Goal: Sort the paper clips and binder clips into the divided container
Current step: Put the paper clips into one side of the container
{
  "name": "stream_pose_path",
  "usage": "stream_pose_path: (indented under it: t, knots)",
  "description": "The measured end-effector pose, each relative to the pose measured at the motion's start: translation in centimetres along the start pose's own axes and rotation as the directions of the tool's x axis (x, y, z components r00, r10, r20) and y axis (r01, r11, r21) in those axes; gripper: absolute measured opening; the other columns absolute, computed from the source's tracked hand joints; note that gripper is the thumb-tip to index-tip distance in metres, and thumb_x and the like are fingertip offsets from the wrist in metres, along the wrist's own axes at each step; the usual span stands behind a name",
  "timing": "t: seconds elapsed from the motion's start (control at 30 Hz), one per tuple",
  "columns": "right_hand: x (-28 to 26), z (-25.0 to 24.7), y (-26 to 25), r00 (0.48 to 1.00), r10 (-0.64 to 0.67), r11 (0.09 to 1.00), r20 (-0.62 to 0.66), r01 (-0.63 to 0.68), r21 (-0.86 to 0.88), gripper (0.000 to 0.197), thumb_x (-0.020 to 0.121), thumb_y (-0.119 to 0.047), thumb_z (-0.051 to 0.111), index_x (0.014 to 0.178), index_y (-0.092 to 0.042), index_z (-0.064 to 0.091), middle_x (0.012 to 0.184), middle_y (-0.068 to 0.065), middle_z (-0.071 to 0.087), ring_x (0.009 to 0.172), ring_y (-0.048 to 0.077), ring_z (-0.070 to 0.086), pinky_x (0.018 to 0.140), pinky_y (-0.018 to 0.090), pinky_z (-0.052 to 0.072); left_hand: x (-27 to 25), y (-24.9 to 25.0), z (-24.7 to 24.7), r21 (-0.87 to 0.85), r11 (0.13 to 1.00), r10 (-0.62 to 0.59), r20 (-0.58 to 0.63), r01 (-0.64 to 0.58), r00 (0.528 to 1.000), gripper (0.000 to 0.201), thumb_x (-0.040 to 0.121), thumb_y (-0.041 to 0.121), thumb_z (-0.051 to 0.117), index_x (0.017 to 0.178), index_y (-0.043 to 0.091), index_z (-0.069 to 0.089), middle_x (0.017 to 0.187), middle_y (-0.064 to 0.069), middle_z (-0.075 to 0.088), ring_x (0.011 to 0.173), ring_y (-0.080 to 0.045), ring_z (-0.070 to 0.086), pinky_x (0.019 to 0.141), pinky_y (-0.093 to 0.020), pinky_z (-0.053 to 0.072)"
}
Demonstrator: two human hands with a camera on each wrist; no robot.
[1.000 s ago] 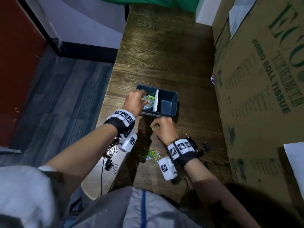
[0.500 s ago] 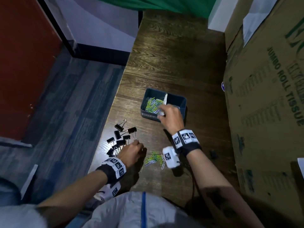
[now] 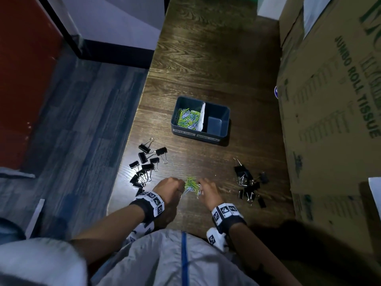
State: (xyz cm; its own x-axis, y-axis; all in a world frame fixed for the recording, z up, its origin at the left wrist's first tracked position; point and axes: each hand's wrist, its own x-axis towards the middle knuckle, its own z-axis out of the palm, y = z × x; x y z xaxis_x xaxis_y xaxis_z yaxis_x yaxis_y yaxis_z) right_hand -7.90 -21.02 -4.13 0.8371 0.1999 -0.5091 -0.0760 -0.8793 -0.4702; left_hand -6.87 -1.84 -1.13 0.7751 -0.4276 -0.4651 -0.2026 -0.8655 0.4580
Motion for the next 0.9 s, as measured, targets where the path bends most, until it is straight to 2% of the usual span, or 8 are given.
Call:
stream_pose_path:
  t: [0.17,0.27,0.37,0.43,0.5,0.6,0.77,0.9]
  knots:
    - [0.1,0.2,-0.7,0.998,0.014,0.998,-0.056,-0.010,0.066,0.050,0.077,0.005,0.059,0.117,-0.025,0.062,0.106,0.003,0.066,0.091,0.026,0.066,0.082,0.040,0.055,0.4,0.7,0.0,-0.039,0.999,-0.030,-0.114,0.026,0.993,0.008,0.084,0.013,0.058,0.083,0.020,0.054,0.080,0.000,0.061,0.072,-0.022,0.059,0.065,-0.035,0.053]
    - [-0.5,0.0,0.4,0.998,0.031,0.998,-0.048,-0.028,0.060,0.062,0.075,-0.008,0.072,0.127,-0.036,0.050,0.120,-0.005,0.053,0.106,0.019,0.061,0.086,0.041,0.056,-0.1,-0.6,0.3,-0.097,0.995,0.010,-0.220,-0.032,0.976,0.008,0.090,0.024,0.058,0.095,0.020,0.055,0.094,0.002,0.057,0.077,-0.020,0.057,0.067,-0.032,0.049]
    - [-0.7,0.2,0.9,1.000,0.018,0.999,0.008,-0.018,-0.033,0.089,0.075,-0.018,0.081,0.145,-0.036,0.030,0.130,-0.004,0.037,0.121,0.021,0.048,0.094,0.045,0.052,0.0,-2.0,1.2,-0.047,0.998,0.022,-0.132,-0.029,0.991,0.051,0.082,0.043,0.070,0.122,0.024,0.044,0.114,0.003,0.044,0.091,-0.014,0.049,0.073,-0.030,0.050]
    - [-0.5,0.3,0.2,1.000,0.009,0.996,0.003,-0.009,-0.089,0.089,0.078,-0.017,0.079,0.148,-0.032,0.028,0.130,0.000,0.036,0.121,0.024,0.047,0.095,0.046,0.051,0.5,-2.0,1.9,-0.036,0.999,0.018,-0.077,-0.020,0.997,0.077,0.076,0.046,0.076,0.136,0.026,0.033,0.121,0.000,0.040,0.102,-0.017,0.047,0.078,-0.035,0.052]
    - [0.0,0.5,-0.6,1.000,-0.007,0.991,-0.020,0.004,-0.135,0.083,0.079,-0.012,0.077,0.148,-0.029,0.034,0.130,0.003,0.039,0.121,0.028,0.048,0.096,0.045,0.050,1.2,-1.4,2.4,-0.005,1.000,0.030,-0.052,-0.030,0.998,0.090,0.075,0.041,0.078,0.146,0.022,0.025,0.128,-0.005,0.039,0.110,-0.021,0.045,0.081,-0.039,0.052]
    - [0.3,0.8,-1.5,0.999,-0.027,0.993,-0.047,0.021,-0.120,0.072,0.079,-0.008,0.077,0.142,-0.022,0.046,0.129,0.007,0.046,0.119,0.031,0.052,0.096,0.045,0.049,1.8,-0.1,2.6,0.042,0.998,0.038,-0.061,-0.036,0.997,0.081,0.080,0.031,0.075,0.147,0.014,0.031,0.132,-0.010,0.039,0.115,-0.026,0.045,0.083,-0.042,0.051]
    - [-0.1,0.6,-2.2,0.996,-0.009,0.996,-0.086,0.002,-0.085,0.049,0.084,-0.007,0.073,0.131,-0.013,0.058,0.133,0.010,0.053,0.119,0.034,0.056,0.096,0.044,0.050,1.9,0.6,2.3,0.044,0.998,0.052,-0.099,-0.048,0.994,0.051,0.081,0.003,0.063,0.129,0.010,0.049,0.121,-0.010,0.048,0.105,-0.028,0.054,0.080,-0.041,0.051]
    - [-0.2,0.4,-2.3,0.991,-0.023,0.993,-0.133,0.007,-0.114,0.037,0.080,0.000,0.067,0.113,-0.018,0.067,0.114,0.007,0.061,0.102,0.034,0.064,0.083,0.043,0.054,2.1,1.2,1.3,0.014,0.999,0.042,-0.117,-0.040,0.992,0.034,0.083,-0.001,0.057,0.115,0.009,0.057,0.109,-0.010,0.057,0.093,-0.029,0.060,0.077,-0.036,0.047]
